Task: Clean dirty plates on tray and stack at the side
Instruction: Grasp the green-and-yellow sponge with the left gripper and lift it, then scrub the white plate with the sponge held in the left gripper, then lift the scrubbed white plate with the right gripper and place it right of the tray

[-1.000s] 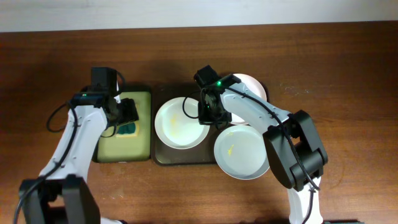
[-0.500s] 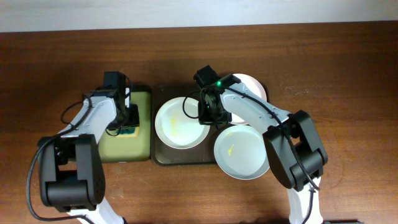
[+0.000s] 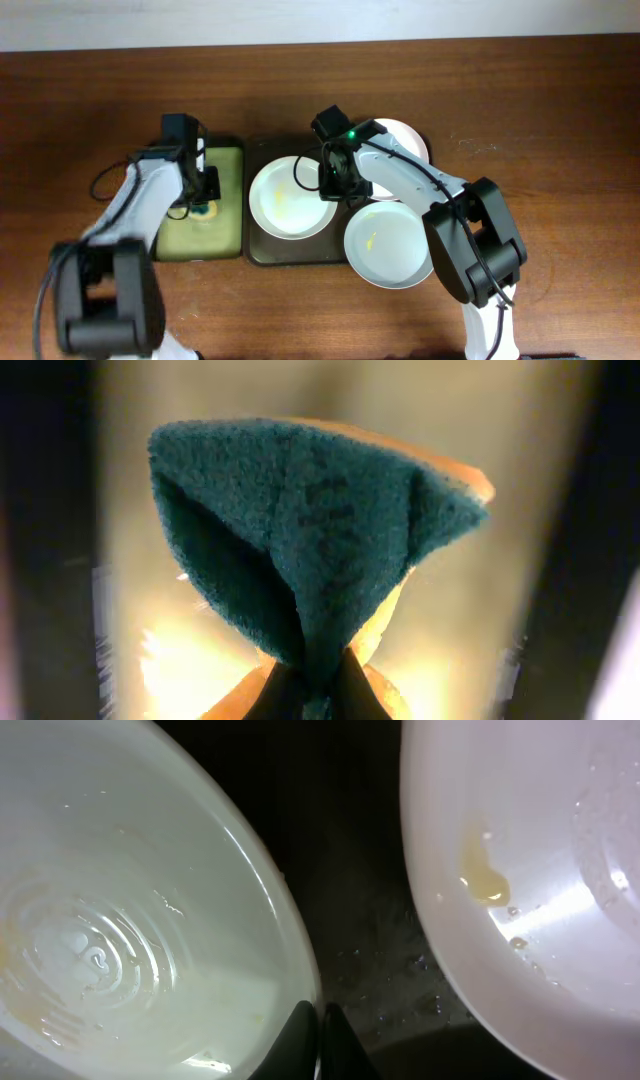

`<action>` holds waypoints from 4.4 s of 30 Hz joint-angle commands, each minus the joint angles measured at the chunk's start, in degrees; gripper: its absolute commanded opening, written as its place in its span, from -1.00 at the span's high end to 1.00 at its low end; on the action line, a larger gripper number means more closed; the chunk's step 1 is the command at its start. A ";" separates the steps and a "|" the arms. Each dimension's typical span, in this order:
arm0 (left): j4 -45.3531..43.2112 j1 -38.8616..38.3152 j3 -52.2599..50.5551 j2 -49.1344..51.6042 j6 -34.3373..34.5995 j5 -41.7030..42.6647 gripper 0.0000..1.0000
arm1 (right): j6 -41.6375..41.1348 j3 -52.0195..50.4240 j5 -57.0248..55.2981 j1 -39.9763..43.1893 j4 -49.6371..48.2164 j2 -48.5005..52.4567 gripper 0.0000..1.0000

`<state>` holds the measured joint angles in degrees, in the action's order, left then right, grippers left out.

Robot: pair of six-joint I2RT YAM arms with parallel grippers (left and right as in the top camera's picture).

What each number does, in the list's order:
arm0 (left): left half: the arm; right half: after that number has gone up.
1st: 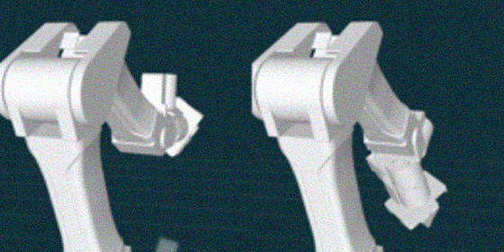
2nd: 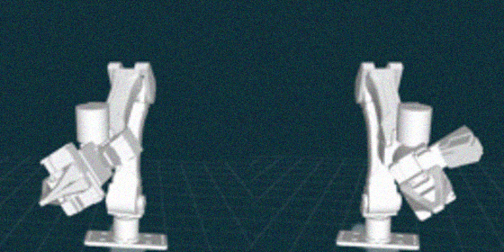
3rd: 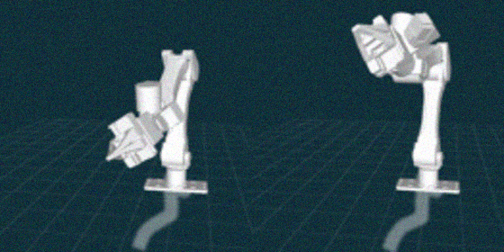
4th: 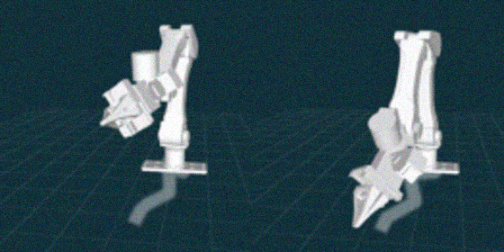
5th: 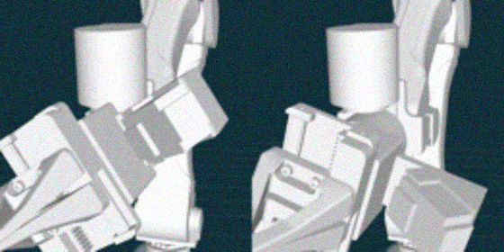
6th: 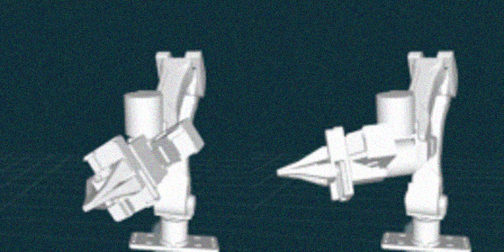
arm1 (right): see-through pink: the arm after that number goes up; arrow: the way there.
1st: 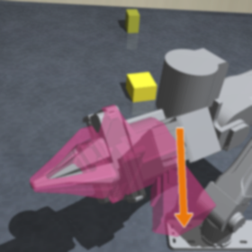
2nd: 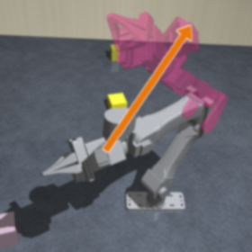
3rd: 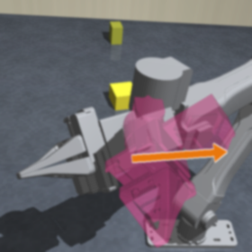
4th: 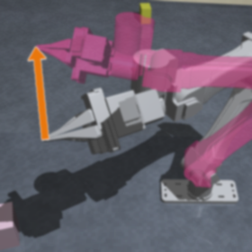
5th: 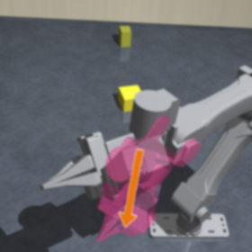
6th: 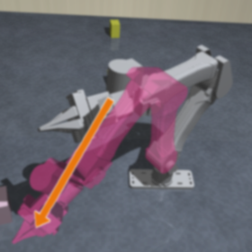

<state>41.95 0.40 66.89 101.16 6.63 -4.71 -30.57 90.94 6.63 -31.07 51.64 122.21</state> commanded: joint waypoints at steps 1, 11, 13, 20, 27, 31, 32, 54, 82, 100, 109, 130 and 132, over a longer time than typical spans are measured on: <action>-1.40 -0.59 0.74 -20.17 -0.33 -1.60 1.00 | 0.31 -0.09 -1.33 -0.42 0.00 0.09 0.91; -10.99 -0.90 0.68 -21.66 -5.20 -0.39 1.00 | 0.33 -0.09 -1.33 -0.42 -0.48 0.09 0.73; -10.36 -0.87 0.68 -20.24 -5.20 -0.44 1.00 | 0.31 -0.09 -1.33 -0.42 -0.70 0.09 0.39; -9.60 -0.87 0.68 -20.22 -5.18 -0.44 1.00 | 0.26 -2.56 -1.31 -0.42 -3.74 0.09 0.85; 3.69 -0.87 13.00 -12.41 -4.79 9.29 1.00 | 0.26 -2.56 -1.29 -0.37 -4.37 0.09 0.92; 17.11 -1.84 29.42 2.47 -8.81 26.49 1.00 | 0.26 -2.56 -1.31 -0.37 -4.39 0.09 0.92; 18.36 -3.30 29.83 4.48 -8.59 26.88 1.00 | 0.28 -2.56 -1.31 -0.37 -4.37 0.09 0.92; 5.25 -12.26 13.42 21.79 4.76 15.82 1.00 | 0.26 -2.56 -1.05 -0.37 -4.35 0.09 0.92; 15.63 -8.57 19.89 5.64 0.00 31.63 0.99 | 0.26 -2.56 -0.90 -0.37 -4.00 0.09 0.69; 25.83 6.14 16.61 -8.68 3.63 7.28 1.00 | 0.33 -3.61 0.22 -0.11 -7.43 -2.40 0.92; 27.12 6.67 16.61 -9.99 5.40 7.23 1.00 | 2.91 14.58 0.28 0.07 11.28 -5.92 0.92; 31.63 8.87 16.44 -18.03 24.22 -17.38 1.00 | 35.74 20.81 -63.23 -29.53 -30.73 -1.90 0.92; 31.61 8.87 16.44 -18.03 24.22 -17.16 1.00 | 46.51 20.81 -67.23 -30.67 -39.50 -1.88 0.92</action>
<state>73.54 8.99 83.35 83.57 29.87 -20.45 -0.56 110.67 -50.52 -60.62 17.61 120.60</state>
